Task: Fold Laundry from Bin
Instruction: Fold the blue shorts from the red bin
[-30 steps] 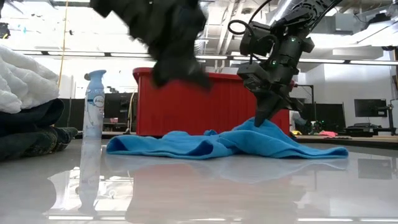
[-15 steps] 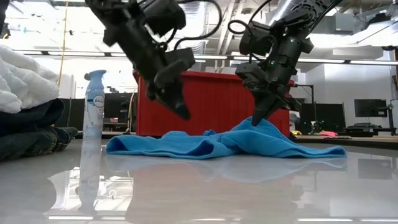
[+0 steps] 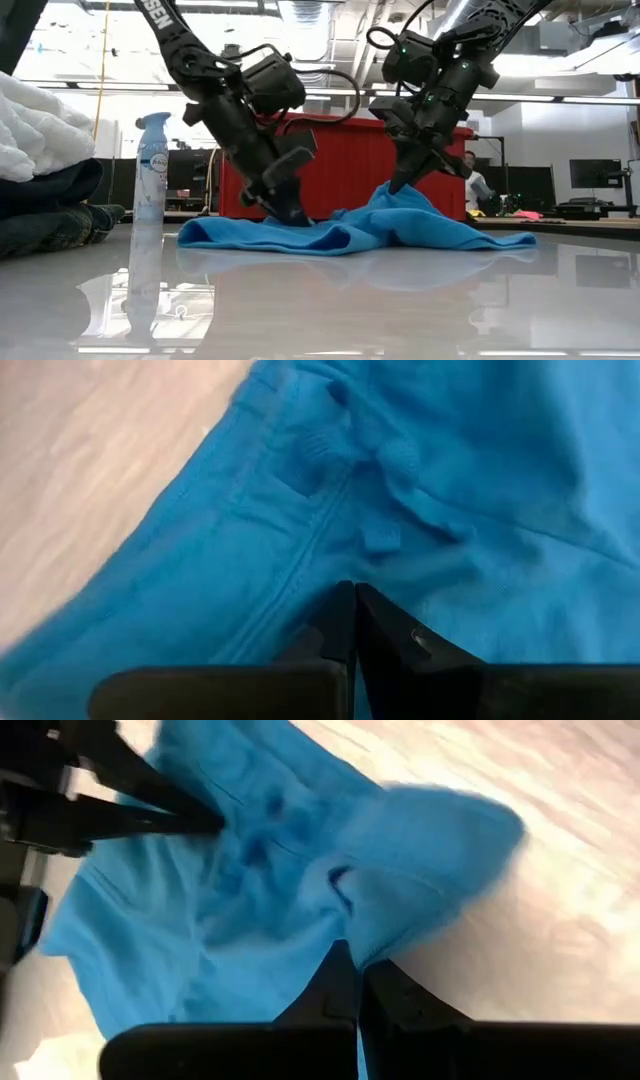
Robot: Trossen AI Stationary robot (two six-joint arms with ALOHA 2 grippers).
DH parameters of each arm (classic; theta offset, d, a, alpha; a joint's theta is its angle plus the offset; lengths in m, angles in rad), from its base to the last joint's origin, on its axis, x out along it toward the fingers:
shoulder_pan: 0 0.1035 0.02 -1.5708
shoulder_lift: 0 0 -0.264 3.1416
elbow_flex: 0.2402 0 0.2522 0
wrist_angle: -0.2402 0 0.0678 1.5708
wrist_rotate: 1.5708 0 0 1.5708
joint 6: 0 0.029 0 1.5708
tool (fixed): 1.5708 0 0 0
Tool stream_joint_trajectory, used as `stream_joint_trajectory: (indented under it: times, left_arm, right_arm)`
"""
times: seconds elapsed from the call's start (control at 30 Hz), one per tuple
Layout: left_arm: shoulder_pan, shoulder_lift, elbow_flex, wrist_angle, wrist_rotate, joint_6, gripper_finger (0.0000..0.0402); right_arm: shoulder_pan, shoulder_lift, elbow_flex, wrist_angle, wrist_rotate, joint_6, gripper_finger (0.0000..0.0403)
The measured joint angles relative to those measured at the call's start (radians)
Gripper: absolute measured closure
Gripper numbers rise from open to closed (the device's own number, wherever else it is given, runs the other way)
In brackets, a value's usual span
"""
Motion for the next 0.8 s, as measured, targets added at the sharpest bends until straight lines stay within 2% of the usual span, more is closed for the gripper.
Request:
stream_joint_trajectory:
  times: [0.2, 0.33, 0.57, 0.7, 0.8]
  left_arm:
    - [0.004, 0.036, 0.0, 0.058, 0.006, -0.038, 0.0401]
    - [0.01, 0.037, -0.001, 0.088, -0.053, -0.065, 0.0401]
    - [0.029, 0.038, -0.002, 0.14, -0.048, -0.107, 0.0401]
    - [0.03, 0.038, 0.026, 0.119, -0.012, -0.104, 0.0401]
    - [0.03, 0.018, 0.062, 0.036, 0.024, -0.099, 0.0401]
  right_arm:
    - [-0.007, 0.0, 0.0, 0.012, -0.002, 0.003, 0.0384]
    - [-0.007, 0.0, 0.0, 0.024, -0.002, 0.033, 0.0384]
    - [0.017, 0.0, 0.0, 0.143, -0.003, 0.097, 0.0384]
    - [0.027, 0.0, 0.0, 0.187, -0.006, 0.1, 0.0384]
    - [0.034, 0.0, 0.0, 0.191, -0.006, 0.1, 0.0384]
